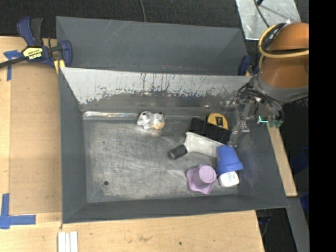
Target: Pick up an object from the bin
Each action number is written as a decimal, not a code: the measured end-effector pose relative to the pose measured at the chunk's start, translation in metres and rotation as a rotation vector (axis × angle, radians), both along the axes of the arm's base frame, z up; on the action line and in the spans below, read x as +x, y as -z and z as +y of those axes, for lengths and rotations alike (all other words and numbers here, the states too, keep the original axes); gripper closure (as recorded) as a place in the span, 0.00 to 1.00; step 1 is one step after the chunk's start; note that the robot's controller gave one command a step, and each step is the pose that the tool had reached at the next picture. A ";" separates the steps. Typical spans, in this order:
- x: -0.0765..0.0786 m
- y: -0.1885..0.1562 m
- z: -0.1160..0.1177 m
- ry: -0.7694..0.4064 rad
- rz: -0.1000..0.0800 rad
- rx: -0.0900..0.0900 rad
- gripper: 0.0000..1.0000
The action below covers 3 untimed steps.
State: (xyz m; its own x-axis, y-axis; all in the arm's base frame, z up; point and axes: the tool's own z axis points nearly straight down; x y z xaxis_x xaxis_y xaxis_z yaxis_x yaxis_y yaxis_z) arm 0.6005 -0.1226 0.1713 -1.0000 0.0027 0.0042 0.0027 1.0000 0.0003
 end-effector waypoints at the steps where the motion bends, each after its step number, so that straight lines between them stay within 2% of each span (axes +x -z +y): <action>1: 0.002 -0.005 0.000 -0.002 -0.008 -0.001 0.00; 2: 0.010 0.043 0.004 0.062 -0.014 -0.002 0.00; 3: 0.008 0.077 0.014 -0.053 -0.009 -0.001 0.00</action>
Offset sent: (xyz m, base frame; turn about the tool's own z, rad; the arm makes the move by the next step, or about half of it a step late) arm 0.0139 0.0107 -0.1013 0.1268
